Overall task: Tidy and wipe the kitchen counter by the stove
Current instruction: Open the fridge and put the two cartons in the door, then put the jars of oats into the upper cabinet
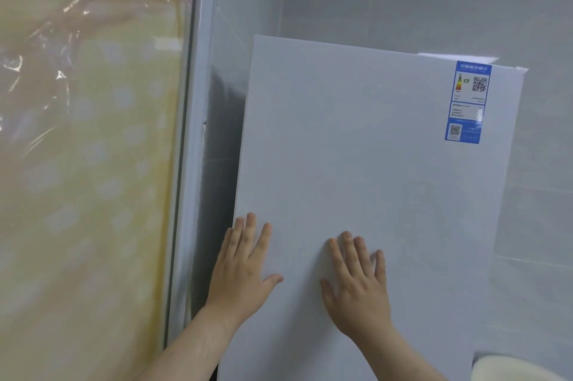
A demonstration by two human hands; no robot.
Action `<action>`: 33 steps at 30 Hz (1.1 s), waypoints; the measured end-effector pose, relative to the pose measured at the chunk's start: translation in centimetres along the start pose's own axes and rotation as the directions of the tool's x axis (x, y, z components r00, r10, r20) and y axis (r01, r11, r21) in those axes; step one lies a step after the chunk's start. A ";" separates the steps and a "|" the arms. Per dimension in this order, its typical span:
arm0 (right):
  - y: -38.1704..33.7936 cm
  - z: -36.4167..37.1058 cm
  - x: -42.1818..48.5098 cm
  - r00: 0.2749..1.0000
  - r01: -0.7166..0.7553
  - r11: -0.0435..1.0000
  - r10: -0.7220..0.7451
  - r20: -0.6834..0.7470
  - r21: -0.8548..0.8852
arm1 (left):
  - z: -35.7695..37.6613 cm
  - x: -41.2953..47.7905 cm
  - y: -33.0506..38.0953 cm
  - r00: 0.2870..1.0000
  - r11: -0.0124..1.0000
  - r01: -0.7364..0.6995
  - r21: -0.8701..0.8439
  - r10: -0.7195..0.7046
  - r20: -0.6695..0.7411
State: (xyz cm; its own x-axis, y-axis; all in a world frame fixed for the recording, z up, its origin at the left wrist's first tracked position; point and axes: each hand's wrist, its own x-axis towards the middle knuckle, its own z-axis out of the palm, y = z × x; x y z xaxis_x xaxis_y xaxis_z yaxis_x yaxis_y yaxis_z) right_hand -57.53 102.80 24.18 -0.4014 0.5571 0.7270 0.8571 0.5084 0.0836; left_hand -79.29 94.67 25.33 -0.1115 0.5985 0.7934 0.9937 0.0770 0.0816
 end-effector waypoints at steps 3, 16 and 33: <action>0.9 0.8 -0.1 0.999 -0.008 0.999 0.009 0.037 -0.034 | 1.2 0.6 -0.1 0.997 0.999 -0.043 0.005 0.043 0.070; 2.1 3.1 0.1 0.996 0.023 1.000 -0.023 -0.091 -0.003 | 5.9 1.1 -0.7 0.999 0.998 -0.037 -0.052 0.037 0.005; 1.3 -4.7 -3.1 0.938 -0.246 0.901 0.129 0.322 0.357 | 1.6 -2.0 3.4 0.959 0.901 0.007 -0.433 0.117 0.258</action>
State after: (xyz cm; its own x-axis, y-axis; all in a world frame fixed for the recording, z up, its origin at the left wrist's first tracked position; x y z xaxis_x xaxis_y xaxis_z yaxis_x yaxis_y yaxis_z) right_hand -53.67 98.68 25.26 -0.3703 0.7995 0.4730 0.7558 0.5553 -0.3470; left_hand -75.75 94.98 23.04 0.0060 0.7885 0.6150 0.9001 -0.2722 0.3402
